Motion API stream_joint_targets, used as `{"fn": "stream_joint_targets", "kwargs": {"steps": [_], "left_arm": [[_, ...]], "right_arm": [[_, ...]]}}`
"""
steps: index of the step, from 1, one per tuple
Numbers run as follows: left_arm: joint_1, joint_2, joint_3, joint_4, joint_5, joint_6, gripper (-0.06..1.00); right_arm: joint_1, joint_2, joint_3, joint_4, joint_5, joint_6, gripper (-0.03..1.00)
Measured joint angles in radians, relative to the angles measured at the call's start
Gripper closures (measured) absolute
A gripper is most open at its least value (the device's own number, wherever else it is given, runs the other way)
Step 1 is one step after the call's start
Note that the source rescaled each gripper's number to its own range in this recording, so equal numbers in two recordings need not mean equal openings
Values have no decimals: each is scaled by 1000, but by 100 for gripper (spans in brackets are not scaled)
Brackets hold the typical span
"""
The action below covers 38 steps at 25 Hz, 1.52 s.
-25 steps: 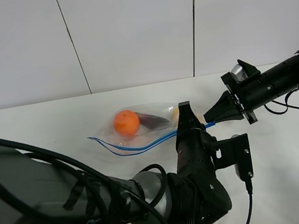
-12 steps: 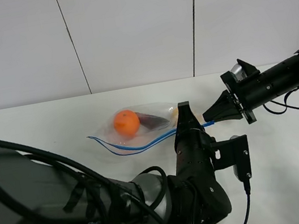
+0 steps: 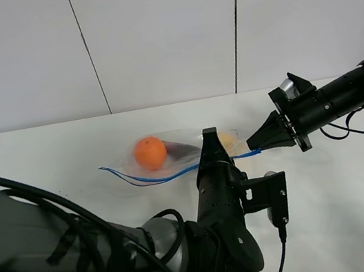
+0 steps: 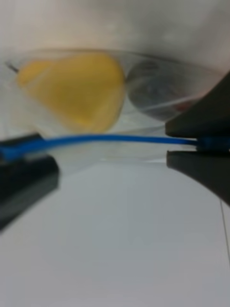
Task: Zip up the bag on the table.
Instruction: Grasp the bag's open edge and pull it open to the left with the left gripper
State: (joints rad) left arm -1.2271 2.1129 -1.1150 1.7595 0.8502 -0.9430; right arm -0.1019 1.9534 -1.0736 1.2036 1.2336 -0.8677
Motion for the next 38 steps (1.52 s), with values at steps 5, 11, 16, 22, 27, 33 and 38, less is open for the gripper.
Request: {"fn": "stream_joint_targets", "kwargs": {"steps": [5,11,16,22,27,33,38], "left_arm": [[0,-19,52,-6,23,0,94],[0,-24,122,-20,53,0,94],[13,-68,184,-39,59,-1,94],[65,-133,234,-54,60,-1,94],[83,-150,280,-52,69,-1,94],[83,-151,360,-48,77,-9,94],[105,-151,399,-55,82,-36,94]], "right_arm": [[0,0,0,-4,3,0,97],[0,0,0,-23,3,0,97],[0,0,0,-30,3,0,97],[0,0,0,-27,1,0,97],[0,0,0,-25,0,0,97],[0,0,0,-29,0,0,97],[0,0,0,-30,0,0,97]]}}
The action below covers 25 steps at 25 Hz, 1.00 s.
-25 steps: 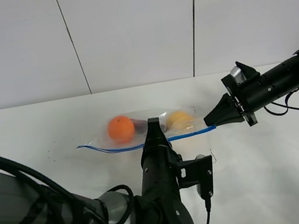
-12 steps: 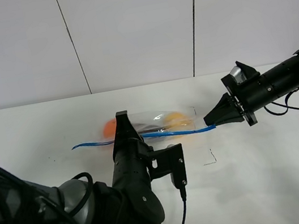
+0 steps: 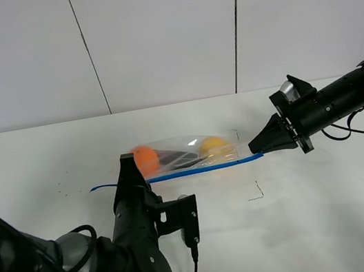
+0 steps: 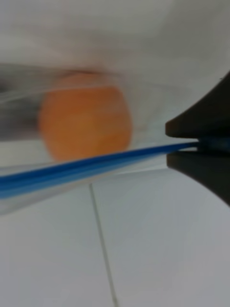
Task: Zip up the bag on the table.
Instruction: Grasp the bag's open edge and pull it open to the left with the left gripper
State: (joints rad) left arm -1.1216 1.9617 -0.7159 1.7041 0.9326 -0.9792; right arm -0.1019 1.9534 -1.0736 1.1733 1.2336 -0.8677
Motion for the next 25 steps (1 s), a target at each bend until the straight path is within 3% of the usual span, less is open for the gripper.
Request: {"fn": "stream_joint_targets", "kwargs": {"steps": [16,25], "left_arm": [[125,-1,3,-12,-1,-14,94],[139,-1,5,-24,-1,-14,94]], "right_arm": [[0,0,0,5,-7,1,97],[0,0,0,4,-10,1,97]]}}
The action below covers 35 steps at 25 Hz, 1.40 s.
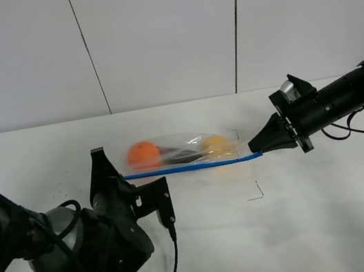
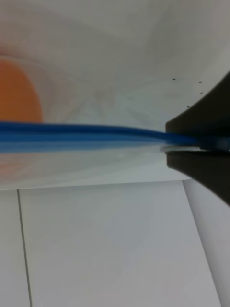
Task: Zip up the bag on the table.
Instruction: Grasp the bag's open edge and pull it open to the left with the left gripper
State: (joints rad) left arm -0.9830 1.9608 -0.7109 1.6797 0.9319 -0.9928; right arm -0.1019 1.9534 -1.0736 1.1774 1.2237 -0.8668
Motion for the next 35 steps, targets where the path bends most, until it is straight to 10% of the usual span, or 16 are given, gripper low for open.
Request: {"fn": "stream_joint_targets", "kwargs": {"steps": [35], "left_arm": [[47,0,0,-1,7,-31,94]], "right_arm": [[0,0,0,0,-2,0,97]]}}
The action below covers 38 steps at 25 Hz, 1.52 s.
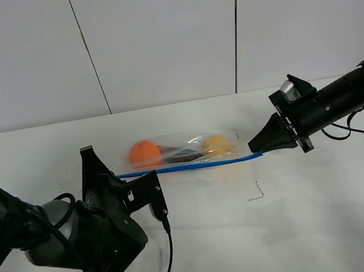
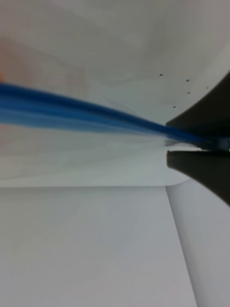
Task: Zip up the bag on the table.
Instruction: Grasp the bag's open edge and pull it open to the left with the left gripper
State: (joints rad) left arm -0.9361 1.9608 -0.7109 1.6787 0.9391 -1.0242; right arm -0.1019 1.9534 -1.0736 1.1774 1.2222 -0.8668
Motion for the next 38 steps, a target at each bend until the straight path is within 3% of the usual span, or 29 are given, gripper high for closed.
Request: {"fn": "stream_joint_targets", "kwargs": {"steps": [38], "left_arm": [[3,-11,0,-24,30,1,94]], "right_arm": [[0,0,0,-3,-1,-1,97]]}}
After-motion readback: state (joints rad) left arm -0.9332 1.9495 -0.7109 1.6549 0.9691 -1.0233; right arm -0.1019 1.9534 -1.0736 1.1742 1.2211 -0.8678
